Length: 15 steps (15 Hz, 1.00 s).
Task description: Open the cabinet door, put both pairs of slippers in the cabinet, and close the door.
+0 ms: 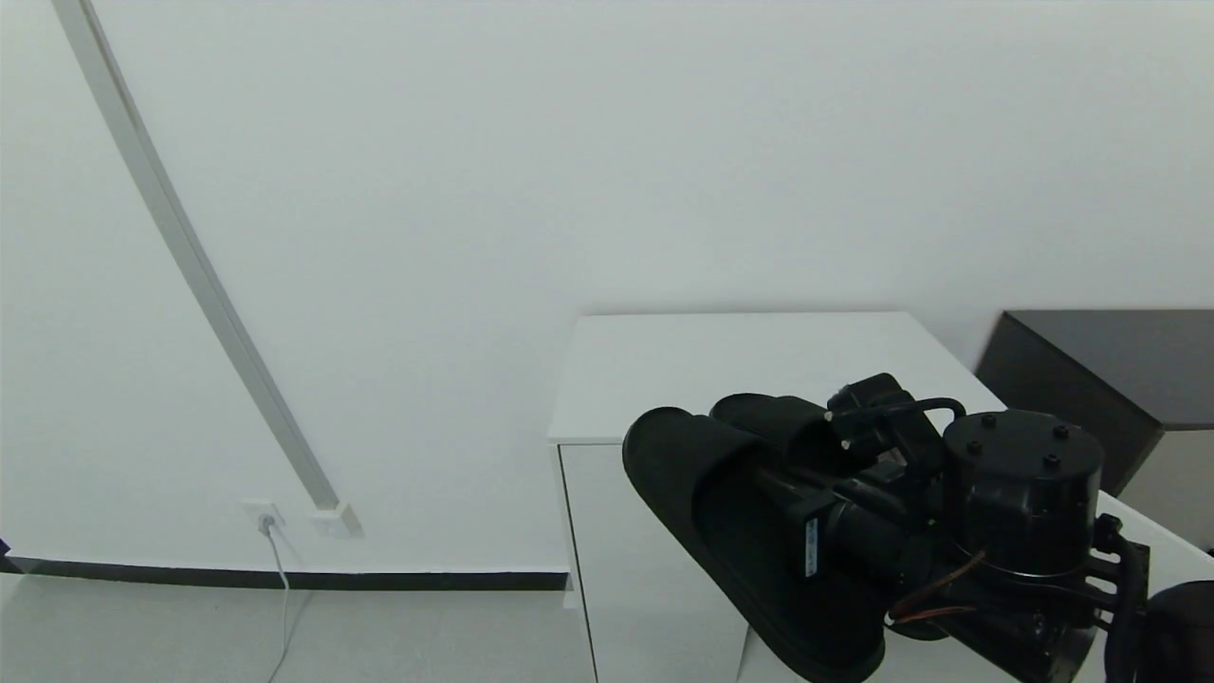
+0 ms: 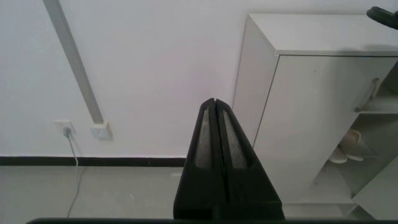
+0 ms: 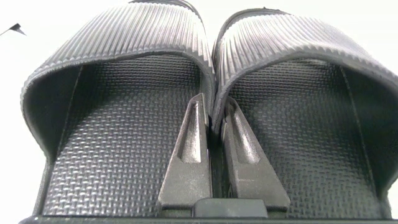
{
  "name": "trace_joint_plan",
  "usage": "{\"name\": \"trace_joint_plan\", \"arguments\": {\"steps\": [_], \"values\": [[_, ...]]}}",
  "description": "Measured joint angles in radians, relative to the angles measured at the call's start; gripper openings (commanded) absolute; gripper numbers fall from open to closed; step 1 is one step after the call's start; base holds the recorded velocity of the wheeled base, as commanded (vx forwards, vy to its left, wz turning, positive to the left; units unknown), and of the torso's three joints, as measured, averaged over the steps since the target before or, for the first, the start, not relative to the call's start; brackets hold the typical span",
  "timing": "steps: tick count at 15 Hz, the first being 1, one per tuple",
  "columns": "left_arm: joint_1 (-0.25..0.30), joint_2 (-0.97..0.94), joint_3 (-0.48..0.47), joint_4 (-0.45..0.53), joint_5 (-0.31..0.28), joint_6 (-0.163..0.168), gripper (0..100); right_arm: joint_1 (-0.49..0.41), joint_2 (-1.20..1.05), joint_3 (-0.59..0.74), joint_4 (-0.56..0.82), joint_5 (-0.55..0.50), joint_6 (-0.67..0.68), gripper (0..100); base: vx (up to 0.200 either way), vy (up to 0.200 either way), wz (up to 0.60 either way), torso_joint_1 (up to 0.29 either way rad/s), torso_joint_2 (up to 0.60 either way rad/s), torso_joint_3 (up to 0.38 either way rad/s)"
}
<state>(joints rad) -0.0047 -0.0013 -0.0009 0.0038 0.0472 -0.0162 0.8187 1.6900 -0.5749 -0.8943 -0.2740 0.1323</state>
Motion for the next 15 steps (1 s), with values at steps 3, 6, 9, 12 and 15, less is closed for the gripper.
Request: {"name": "trace_joint_plan", "arguments": {"steps": [3,6,9,12,15], "values": [[0.0,0.0,0.0,0.0,0.0,0.0,0,0.0,0.0,0.001,0.001,0.001,0.0,0,-0.2,0.0,0.0,-0.001,0.0,0.004],[0.0,0.0,0.0,0.0,0.0,-0.001,0,0.002,0.0,0.001,0.001,0.001,0.0,0,0.0,0.0,0.0,0.0,0.0,0.0],[0.0,0.0,-0.001,0.0,0.001,-0.002,0,0.006,0.002,0.003,0.001,0.001,0.0,0,0.0,0.0,0.0,0.0,0.0,0.0],[0.0,0.0,-0.001,0.0,0.001,-0.002,0,0.01,0.002,0.003,0.0,0.001,0.002,0,0.0,0.0,0.0,0.0,0.0,0.0],[0.0,0.0,-0.001,0.0,0.0,0.0,0,0.008,0.003,0.001,0.0,0.0,0.002,0,0.0,0.0,0.0,0.0,0.0,0.0]]}}
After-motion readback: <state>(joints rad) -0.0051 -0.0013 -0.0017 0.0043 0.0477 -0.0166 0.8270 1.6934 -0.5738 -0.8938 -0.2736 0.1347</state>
